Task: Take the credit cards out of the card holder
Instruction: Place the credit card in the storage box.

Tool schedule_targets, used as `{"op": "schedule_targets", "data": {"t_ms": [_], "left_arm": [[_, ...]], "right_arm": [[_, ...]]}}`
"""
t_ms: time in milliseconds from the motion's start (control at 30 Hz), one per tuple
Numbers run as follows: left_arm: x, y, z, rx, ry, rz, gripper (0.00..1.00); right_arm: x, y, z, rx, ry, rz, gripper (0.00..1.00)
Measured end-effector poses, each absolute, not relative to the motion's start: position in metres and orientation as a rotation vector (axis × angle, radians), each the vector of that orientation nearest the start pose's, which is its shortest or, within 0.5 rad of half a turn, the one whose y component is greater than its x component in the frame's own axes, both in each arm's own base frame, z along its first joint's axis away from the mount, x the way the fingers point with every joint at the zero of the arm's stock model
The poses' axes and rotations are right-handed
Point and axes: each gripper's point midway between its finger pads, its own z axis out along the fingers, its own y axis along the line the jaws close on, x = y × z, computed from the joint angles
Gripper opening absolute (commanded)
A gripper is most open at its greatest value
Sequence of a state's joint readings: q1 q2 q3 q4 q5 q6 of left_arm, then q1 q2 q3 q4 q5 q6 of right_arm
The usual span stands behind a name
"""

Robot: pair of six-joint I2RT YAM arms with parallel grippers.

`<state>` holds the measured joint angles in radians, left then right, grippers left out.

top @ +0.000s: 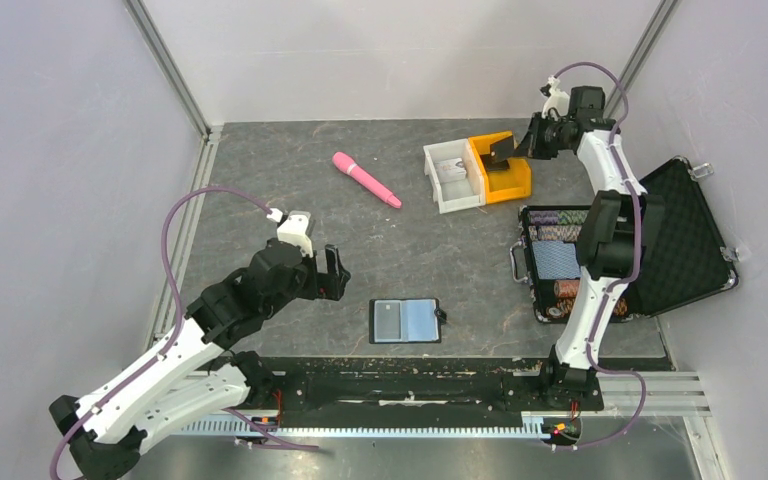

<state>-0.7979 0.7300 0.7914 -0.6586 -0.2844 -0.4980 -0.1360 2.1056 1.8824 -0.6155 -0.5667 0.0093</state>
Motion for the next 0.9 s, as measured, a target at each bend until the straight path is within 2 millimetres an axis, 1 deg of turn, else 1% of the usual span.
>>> {"op": "schedule_targets", "data": {"t_ms": [167, 333, 600, 800, 900], "left_arm": [[0.195, -0.157, 0.194, 0.162, 2.17, -0.444, 1.0], [0.196, -0.158, 0.19, 0.167, 2.187, -0.432, 1.0], [0.196, -0.158, 0.189, 0.168, 2.19, -0.429, 1.0], [0.196, -0.157, 0.189, 0.167, 2.192, -0.424, 1.0], [0.196, -0.157, 0.188, 0.167, 2.193, -0.422, 1.0]], "right_arm": [[0.533, 0.022, 0.132, -0.084, 2.36, 0.626, 0.0], [0.536, 0.023, 0.116, -0.082, 2.377, 0.637, 0.0], [0.546, 0.031, 0.099, -0.07, 2.37, 0.674, 0.01], [0.548, 0.034, 0.079, -0.038, 2.398, 0.696, 0.02], [0.552, 0.034, 0.077, -0.026, 2.398, 0.697, 0.03]]}}
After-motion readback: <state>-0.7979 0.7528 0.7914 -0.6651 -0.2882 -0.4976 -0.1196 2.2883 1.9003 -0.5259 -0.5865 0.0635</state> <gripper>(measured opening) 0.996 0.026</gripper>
